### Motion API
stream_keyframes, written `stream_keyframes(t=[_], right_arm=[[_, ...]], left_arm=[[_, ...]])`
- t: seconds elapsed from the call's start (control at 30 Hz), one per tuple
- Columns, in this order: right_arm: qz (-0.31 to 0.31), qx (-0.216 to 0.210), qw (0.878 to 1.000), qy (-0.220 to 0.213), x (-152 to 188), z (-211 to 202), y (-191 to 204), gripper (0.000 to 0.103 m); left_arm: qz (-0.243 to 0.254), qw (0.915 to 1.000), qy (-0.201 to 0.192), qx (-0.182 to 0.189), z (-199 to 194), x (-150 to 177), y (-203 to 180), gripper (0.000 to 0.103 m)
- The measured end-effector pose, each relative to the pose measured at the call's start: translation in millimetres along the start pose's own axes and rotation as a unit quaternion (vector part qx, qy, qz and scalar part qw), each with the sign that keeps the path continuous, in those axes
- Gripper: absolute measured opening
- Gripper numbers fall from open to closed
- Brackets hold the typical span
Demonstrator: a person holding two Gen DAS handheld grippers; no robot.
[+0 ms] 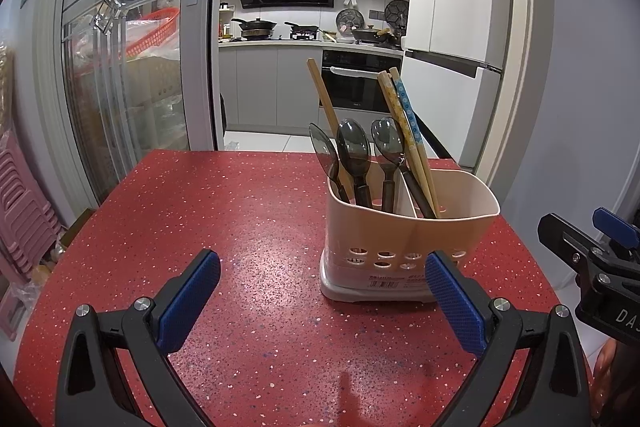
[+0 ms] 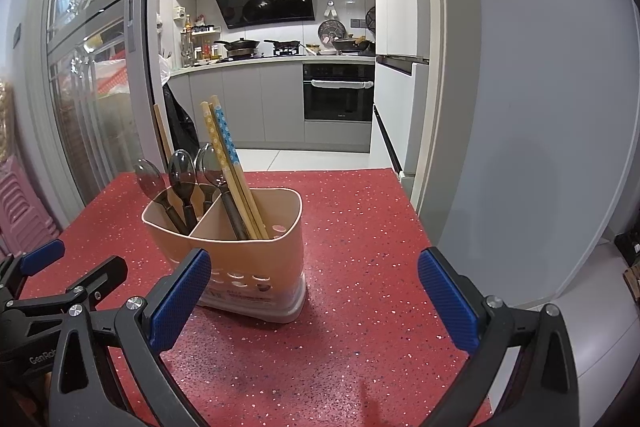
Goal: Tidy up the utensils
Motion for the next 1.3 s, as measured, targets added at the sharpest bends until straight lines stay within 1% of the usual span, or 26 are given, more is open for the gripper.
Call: stream_keyframes(t=[1.07,1.3], right_arm=[[0.004,-0.002,1.0,-0.001,0.7,0.6,1.2,0.103],[0.003,-0.002,1.0,-0.001,0.6,0.7,1.4,0.103]], left_arm=[[0.002,1.0,0.001,-0.002,-0.4,0.9,0.6,0.103],[0.005,1.0,0.0,-0.007,-0.5,-0.8,0.2,0.103]])
Point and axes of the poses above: each gripper's, at about its wrist camera, not at the fingertips, and z roughly the way its jaws point, y to its left, x to its underside, the point moved 3 cm from there along z, roughly the way its jaws point, and after that the axes turned 9 degrees about -y, right-handed, at the moved point
